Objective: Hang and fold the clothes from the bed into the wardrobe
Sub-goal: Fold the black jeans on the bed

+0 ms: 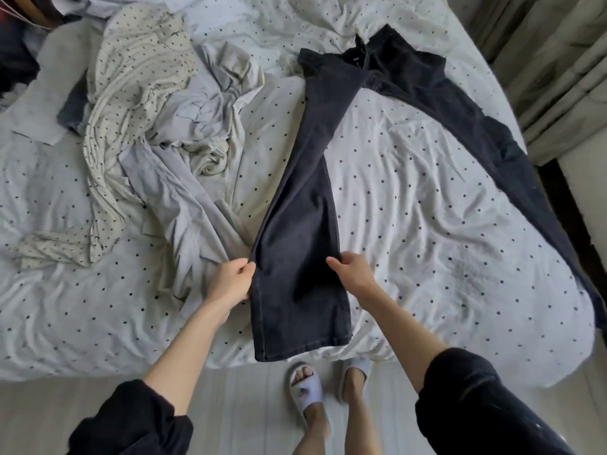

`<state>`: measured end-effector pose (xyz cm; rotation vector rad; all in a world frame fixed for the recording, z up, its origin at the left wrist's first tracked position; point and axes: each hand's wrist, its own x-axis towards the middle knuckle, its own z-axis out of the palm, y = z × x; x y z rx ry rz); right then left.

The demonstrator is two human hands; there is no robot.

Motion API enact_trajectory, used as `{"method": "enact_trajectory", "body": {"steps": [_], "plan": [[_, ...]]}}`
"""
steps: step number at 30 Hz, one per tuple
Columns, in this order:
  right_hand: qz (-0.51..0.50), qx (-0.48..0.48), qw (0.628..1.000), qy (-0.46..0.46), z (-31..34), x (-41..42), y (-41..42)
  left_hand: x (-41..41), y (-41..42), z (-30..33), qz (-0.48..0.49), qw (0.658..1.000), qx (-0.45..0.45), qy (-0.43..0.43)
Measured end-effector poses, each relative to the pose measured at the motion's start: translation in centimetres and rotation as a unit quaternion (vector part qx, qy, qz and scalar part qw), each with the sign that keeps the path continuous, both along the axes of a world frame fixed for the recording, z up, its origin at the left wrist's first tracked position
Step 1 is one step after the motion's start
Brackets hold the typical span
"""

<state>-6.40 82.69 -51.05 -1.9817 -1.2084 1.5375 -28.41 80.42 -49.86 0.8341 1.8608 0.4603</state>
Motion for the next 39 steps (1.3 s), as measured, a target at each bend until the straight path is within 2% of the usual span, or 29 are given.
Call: {"method": "enact_trajectory", "body": {"steps": [3,7,10,13,17,20,23,26,28,30,33,36,39], "plan": [[-0.041,0.046,0.997,-0.045,2.1,2.0,-1.3,1.0,-0.8,1.3,-0.012,1.000,-0.013,-0.022],[-0.026,0.089,0.991,-0.094,6.7,5.9,-3.2,4.3,-2.0,3.5,-0.019,0.994,-0.024,-0.103],[-0.057,0.118,0.987,-0.090,9.5,8.5,-4.0,6.6,-2.3,5.1,-0.008,0.989,-0.022,-0.149],[-0.085,0.108,0.989,-0.063,10.6,10.3,-5.3,7.6,-2.5,5.6,-0.026,0.991,-0.028,-0.127],[-0.060,0.006,0.996,-0.065,8.4,11.4,-7.3,8.2,-3.3,4.1,-0.058,0.995,-0.047,-0.073],[-0.064,0.066,0.992,-0.085,7.9,10.7,-8.0,8.1,-4.4,2.8,-0.075,0.997,-0.002,-0.034],[-0.092,0.127,0.986,-0.061,8.7,10.6,-8.7,8.5,-5.2,2.7,-0.062,0.997,0.020,-0.048],[-0.057,0.075,0.990,-0.107,7.2,11.4,-9.4,9.6,-5.7,2.6,-0.063,0.997,0.032,-0.045],[-0.011,0.016,0.990,-0.141,5.3,11.7,-10.0,9.9,-6.1,1.6,-0.092,0.995,0.002,-0.025],[0.016,-0.016,0.991,-0.133,3.4,11.9,-10.5,9.7,-6.6,-0.2,-0.118,0.991,-0.055,0.004],[0.067,-0.070,0.988,-0.119,2.1,12.2,-10.8,10.3,-7.0,-1.1,-0.098,0.987,-0.123,0.035],[0.047,-0.081,0.990,-0.103,1.6,14.4,-10.4,12.6,-6.0,-0.4,-0.074,0.993,-0.054,0.081],[-0.002,-0.045,0.992,-0.117,1.9,18.6,-9.1,16.7,-4.2,0.8,-0.094,0.993,0.007,0.068]]}}
